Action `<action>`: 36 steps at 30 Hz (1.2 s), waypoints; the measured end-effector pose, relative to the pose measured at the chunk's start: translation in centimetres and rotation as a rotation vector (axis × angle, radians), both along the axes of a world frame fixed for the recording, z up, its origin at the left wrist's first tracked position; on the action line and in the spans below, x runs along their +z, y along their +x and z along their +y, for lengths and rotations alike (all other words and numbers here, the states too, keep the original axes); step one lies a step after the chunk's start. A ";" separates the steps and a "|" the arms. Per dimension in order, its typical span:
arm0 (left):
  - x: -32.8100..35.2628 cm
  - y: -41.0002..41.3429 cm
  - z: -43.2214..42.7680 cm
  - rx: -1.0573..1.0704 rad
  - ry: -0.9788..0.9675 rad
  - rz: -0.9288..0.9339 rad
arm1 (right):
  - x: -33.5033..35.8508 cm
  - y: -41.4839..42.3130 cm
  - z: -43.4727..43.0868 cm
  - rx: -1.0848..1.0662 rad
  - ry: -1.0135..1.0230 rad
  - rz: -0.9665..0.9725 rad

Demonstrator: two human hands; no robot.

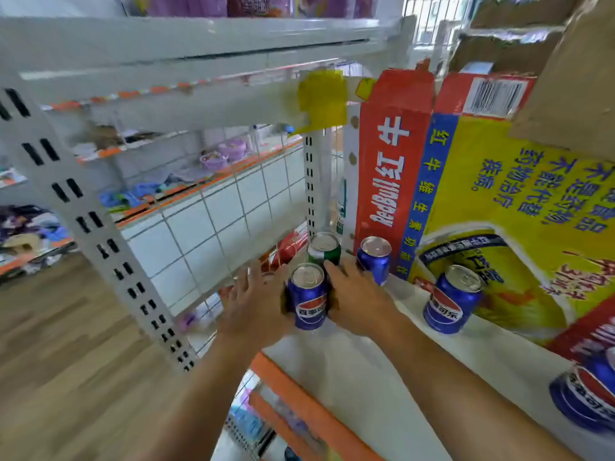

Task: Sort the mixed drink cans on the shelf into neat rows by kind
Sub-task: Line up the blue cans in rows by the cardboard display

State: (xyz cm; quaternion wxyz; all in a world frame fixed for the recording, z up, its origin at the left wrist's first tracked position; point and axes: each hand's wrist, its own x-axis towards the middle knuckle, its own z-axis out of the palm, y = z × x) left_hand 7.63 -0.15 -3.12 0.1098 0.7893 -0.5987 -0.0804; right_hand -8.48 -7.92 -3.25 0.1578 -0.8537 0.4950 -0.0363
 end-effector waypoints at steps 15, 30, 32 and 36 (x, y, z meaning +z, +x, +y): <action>4.6 1.6 2.6 -0.184 -0.303 0.279 | 1.7 -3.9 9.1 -0.691 -0.032 -0.381; 5.0 -14.1 8.2 -0.969 -0.074 0.743 | 3.7 -14.1 27.5 -1.261 -0.430 -0.715; 5.0 -16.6 9.5 -1.070 -0.024 0.801 | 3.6 -15.8 30.1 -1.348 -0.470 -0.762; 4.6 -21.9 12.5 -1.208 0.043 0.888 | 3.2 -19.2 35.0 -1.514 -0.566 -0.745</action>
